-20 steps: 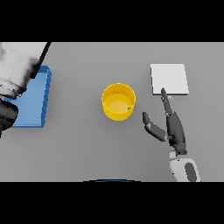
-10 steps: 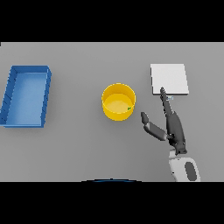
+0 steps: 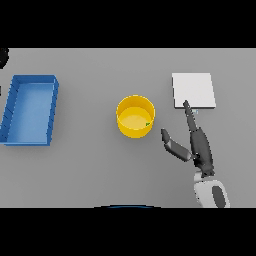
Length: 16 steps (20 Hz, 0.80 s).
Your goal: Pick up the red beaker and tilt it to pour out 1 green nut into yellow bowl. Pick up the yellow bowl and place it on the metallic measuring scale.
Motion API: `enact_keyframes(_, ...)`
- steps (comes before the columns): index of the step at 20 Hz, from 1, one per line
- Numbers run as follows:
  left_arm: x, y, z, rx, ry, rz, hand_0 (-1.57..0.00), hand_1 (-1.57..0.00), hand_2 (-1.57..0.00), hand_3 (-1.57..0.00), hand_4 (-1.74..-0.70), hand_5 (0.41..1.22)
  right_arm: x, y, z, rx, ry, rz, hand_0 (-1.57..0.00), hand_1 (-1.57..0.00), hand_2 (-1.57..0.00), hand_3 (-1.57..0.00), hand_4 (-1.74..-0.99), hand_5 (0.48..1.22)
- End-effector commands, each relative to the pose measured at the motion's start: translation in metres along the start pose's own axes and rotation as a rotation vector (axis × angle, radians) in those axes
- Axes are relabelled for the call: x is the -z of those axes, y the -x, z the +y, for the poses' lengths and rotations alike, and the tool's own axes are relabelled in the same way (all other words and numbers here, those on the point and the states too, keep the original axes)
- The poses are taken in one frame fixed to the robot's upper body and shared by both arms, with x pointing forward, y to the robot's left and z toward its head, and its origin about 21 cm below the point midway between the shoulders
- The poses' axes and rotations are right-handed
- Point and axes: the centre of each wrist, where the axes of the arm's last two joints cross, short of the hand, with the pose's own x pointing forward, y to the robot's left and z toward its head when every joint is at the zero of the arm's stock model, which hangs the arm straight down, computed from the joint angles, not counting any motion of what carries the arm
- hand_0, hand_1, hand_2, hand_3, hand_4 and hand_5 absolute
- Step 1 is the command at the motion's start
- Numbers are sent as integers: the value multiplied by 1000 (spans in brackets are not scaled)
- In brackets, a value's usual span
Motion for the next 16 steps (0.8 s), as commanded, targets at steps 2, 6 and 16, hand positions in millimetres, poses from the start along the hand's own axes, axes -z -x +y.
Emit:
enact_keyframes(2,-13,15,-12,-33,-4,-2,-1571,-1571,-1571,-1441,-1741,1221,-2,6,-3,-13,6,15,1,1,1,1,-1018,645)
enact_keyframes(6,-31,27,-24,-100,-4,20,-1571,-1571,-1571,-1497,-1741,1221,-2,5,5,17,-5,3,1,1,1,1,-1005,647)
enact_keyframes(16,-62,57,-44,-68,28,62,-1571,-1571,-1571,-1563,-1536,892,-5,4,0,4,5,-4,1,1,1,1,-1021,636)
